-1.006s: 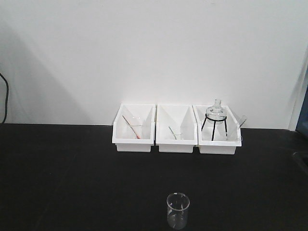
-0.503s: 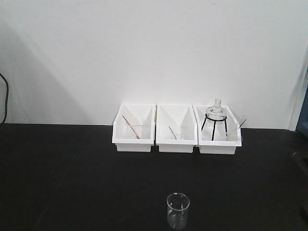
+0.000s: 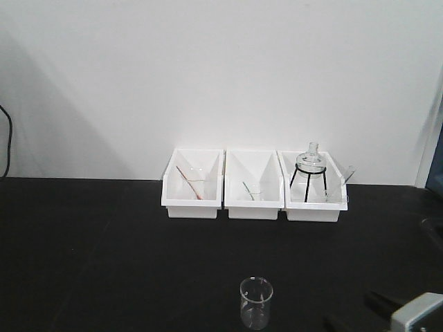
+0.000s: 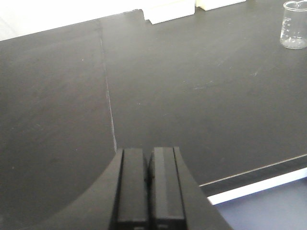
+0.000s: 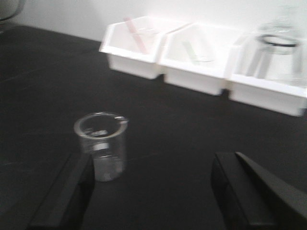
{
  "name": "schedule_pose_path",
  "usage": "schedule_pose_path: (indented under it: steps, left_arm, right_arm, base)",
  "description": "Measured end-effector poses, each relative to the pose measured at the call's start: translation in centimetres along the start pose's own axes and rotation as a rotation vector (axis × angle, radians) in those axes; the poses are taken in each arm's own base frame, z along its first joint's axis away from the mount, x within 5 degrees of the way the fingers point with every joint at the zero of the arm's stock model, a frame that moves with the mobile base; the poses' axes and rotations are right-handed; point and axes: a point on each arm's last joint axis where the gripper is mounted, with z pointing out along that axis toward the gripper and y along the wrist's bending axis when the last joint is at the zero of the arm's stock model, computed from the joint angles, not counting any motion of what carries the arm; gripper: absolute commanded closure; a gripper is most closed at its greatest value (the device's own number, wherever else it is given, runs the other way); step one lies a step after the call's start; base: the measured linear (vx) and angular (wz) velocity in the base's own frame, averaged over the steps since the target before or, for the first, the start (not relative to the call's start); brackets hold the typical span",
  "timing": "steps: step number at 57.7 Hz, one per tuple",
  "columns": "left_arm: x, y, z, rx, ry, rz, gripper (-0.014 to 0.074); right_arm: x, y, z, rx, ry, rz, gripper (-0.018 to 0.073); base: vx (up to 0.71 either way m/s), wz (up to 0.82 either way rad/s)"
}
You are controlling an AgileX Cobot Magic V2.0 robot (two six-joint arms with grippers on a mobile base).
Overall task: Pick beaker and place in left cabinet
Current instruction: 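Move the right gripper down around the clear glass beaker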
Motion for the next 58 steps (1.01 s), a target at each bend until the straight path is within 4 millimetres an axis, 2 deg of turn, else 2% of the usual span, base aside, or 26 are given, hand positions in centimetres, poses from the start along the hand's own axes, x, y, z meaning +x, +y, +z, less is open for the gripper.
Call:
schedule_pose_path:
  steps: [13,28,39,58]
  left_arm:
    - [0.0,0.0,0.0,0.0,0.0,0.0,0.0603]
    - [0.0,0.0,0.0,0.0,0.0,0.0,0.0603]
    - [0.0,0.0,0.0,0.0,0.0,0.0,0.0603]
    - [0.0,0.0,0.0,0.0,0.0,0.0,0.0603]
  right_arm:
    - [2.4,2.0,6.0,-0.173,0.069,-0.011,-0.0047]
    - [4.3,2.7,11.7,-0.2,0.095,0.005,-0.0047]
    - [5.6,2.3,14.5,-0.184,0.134,-0.001,-0.0043]
    - [6.0,1.3,18.3,-0.165,0.113,0.042,-0.0039]
  base:
    - [0.0,0.0]
    - [0.0,0.0]
    - [0.0,0.0]
    - [0.0,0.0]
